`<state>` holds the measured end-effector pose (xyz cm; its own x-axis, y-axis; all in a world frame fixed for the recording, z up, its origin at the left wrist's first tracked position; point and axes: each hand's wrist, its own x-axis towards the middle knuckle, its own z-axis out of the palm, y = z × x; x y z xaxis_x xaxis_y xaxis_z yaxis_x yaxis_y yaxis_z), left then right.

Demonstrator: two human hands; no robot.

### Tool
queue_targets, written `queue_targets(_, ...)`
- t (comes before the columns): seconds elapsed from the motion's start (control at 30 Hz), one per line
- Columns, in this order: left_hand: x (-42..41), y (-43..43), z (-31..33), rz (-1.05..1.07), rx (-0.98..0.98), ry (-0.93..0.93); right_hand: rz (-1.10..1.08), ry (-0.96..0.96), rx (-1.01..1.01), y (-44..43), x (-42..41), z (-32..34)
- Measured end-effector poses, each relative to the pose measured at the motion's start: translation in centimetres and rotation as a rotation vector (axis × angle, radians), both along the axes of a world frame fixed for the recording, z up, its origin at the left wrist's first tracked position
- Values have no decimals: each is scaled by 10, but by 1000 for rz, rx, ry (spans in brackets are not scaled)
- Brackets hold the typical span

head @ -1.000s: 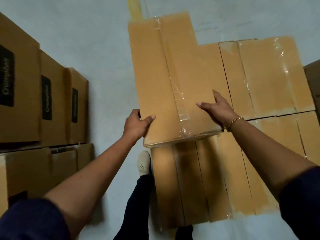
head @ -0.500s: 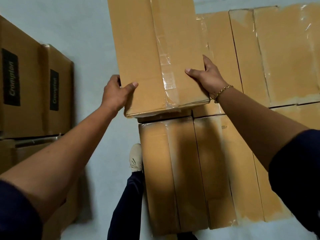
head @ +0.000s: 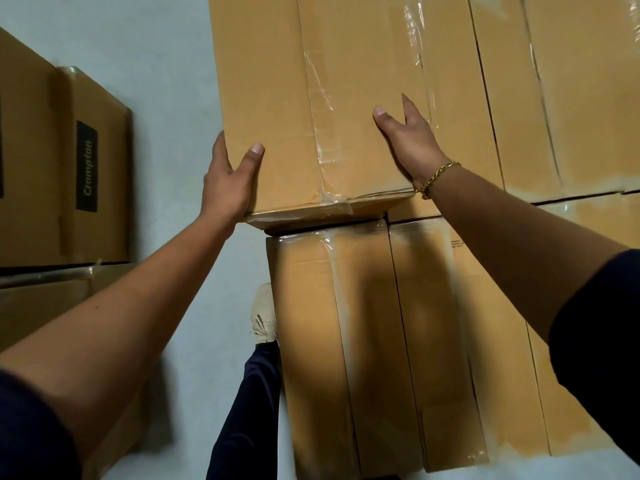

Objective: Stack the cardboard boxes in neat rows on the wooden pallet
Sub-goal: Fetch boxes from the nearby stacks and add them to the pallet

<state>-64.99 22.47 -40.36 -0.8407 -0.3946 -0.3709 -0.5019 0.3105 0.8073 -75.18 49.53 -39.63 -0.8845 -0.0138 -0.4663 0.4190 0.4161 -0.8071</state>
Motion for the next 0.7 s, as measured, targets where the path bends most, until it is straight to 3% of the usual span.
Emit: queue_targets(0.7,12,8,-1,-28,-27,-49,2,-6,48,7,13,2)
